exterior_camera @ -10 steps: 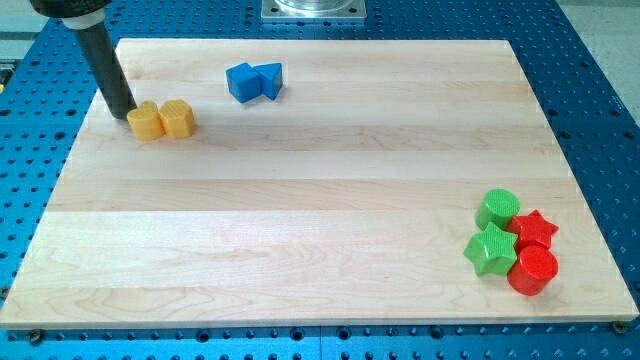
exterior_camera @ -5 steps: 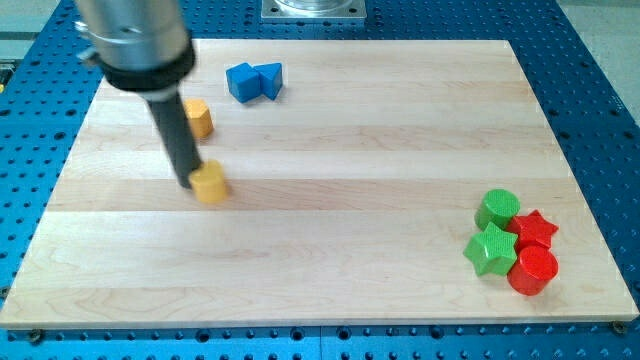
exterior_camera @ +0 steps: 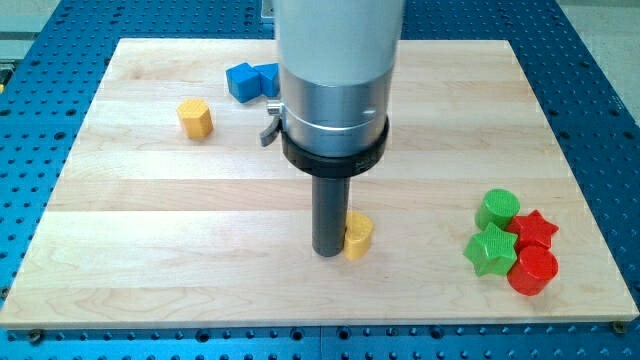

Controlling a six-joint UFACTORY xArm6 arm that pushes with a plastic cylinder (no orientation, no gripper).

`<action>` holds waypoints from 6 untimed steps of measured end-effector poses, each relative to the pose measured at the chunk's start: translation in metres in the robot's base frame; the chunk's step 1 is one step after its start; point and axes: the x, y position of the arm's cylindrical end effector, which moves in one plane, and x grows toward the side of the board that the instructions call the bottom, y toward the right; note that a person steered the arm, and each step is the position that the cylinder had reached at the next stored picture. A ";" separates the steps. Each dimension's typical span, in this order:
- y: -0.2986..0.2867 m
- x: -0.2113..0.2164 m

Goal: Drag the yellow heart to the top left of the green star

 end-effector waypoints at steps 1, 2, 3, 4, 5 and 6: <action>0.031 0.001; 0.088 0.000; 0.085 -0.012; 0.108 -0.017; 0.119 -0.017; 0.074 -0.017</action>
